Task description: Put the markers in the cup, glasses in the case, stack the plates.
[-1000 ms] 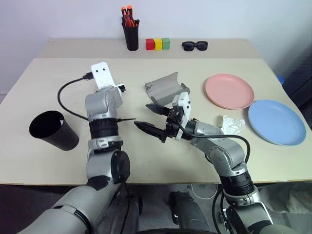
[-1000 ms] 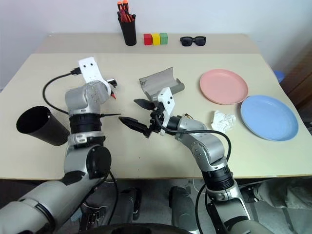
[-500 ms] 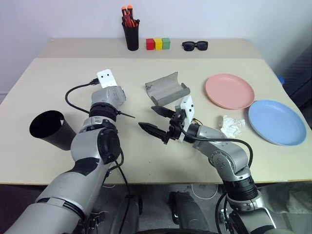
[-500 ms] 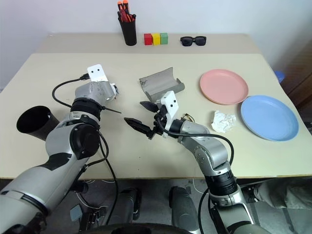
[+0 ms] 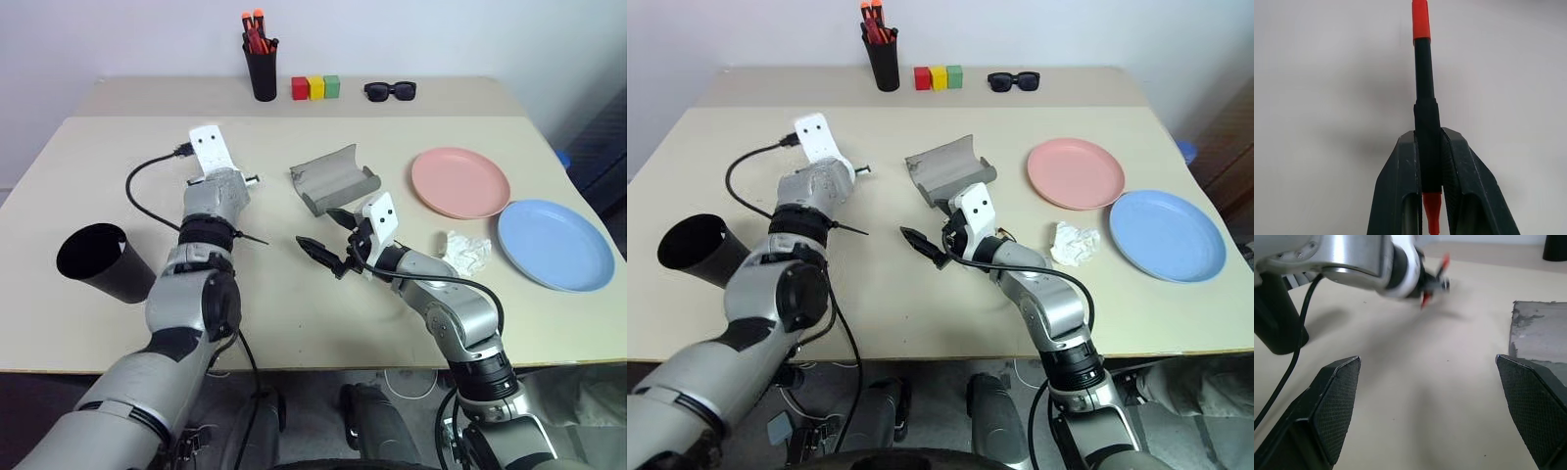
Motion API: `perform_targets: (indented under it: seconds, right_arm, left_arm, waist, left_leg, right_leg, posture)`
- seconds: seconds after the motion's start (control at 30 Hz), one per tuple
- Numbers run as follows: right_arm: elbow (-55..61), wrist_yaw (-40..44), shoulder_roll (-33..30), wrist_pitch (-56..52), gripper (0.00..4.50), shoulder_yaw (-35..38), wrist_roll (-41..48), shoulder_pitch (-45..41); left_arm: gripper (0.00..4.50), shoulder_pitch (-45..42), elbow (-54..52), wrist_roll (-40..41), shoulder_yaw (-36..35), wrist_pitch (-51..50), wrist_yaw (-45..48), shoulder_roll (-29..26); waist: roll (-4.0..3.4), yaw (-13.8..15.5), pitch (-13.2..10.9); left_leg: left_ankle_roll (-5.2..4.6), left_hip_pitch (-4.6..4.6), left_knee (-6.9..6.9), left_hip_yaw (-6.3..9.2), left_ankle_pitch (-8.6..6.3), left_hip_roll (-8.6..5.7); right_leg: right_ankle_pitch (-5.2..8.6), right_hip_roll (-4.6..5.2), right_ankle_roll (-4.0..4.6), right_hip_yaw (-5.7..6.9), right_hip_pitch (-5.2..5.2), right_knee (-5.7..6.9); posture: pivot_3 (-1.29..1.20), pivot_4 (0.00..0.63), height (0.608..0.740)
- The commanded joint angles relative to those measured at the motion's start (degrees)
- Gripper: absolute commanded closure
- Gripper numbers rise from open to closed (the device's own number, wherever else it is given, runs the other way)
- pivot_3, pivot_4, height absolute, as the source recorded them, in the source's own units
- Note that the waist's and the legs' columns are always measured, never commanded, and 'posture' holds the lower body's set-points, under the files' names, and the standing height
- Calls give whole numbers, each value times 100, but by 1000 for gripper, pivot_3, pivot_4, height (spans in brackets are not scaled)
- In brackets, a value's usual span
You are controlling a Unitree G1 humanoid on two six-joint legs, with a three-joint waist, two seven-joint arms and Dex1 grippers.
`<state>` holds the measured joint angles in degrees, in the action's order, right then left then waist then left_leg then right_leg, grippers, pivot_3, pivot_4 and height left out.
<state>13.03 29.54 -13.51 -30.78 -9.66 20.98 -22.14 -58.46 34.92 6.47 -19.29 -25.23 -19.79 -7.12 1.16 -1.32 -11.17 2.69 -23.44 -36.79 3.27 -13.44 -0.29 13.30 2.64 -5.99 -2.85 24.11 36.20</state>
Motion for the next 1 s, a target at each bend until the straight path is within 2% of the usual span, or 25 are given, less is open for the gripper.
perform_targets:
  seconds: [0.03,0.1,0.23,0.43,0.73,1.0]
  right_arm:
    - [129,98,67,89,0,99,127,-45]
    - [292,431,38,-76,0,152,519,-24]
    - [588,1069,-154,-401,0,138,1125,12]
    - [692,1502,-263,-582,0,-45,1421,-16]
    - [549,1601,-145,-505,0,-191,1376,-136]
    - [613,1533,-128,-521,0,-183,1358,-89]
  left_arm:
    - [4481,711,-2328,-37,314,472,375,-100]
    - [4481,1472,-3692,-299,457,599,453,-260]
    - [4481,2808,-5574,-988,565,646,389,-551]
    - [4481,4299,-7055,-1823,305,463,-102,-267]
    - [4481,5602,-7374,-2414,351,865,-251,135]
    - [4481,5994,-6907,-2376,298,1424,-311,389]
  waist:
    - [0,11,0]
    - [0,25,0]
    - [-2,33,1]
    - [-1,56,2]
    - [1,53,3]
    - [1,49,3]
  left_leg:
    - [2,-1,6,-3,1,1]
    - [6,-3,13,-2,3,2]
    - [7,-3,13,-3,4,1]
    - [5,1,-17,3,4,4]
    - [4,7,-23,3,3,6]
    - [3,6,-25,2,2,6]
  right_leg:
    - [-1,1,1,-3,6,1]
    - [-2,1,3,-4,11,2]
    - [-4,2,7,-4,10,1]
    - [-1,-3,11,2,-16,-6]
    - [9,-5,27,4,-25,-7]
    - [10,-5,29,4,-25,-9]
  posture:
    - [0,150,740]
    - [0,150,740]
    - [0,150,740]
    - [0,150,740]
    - [0,150,740]
    - [0,150,740]
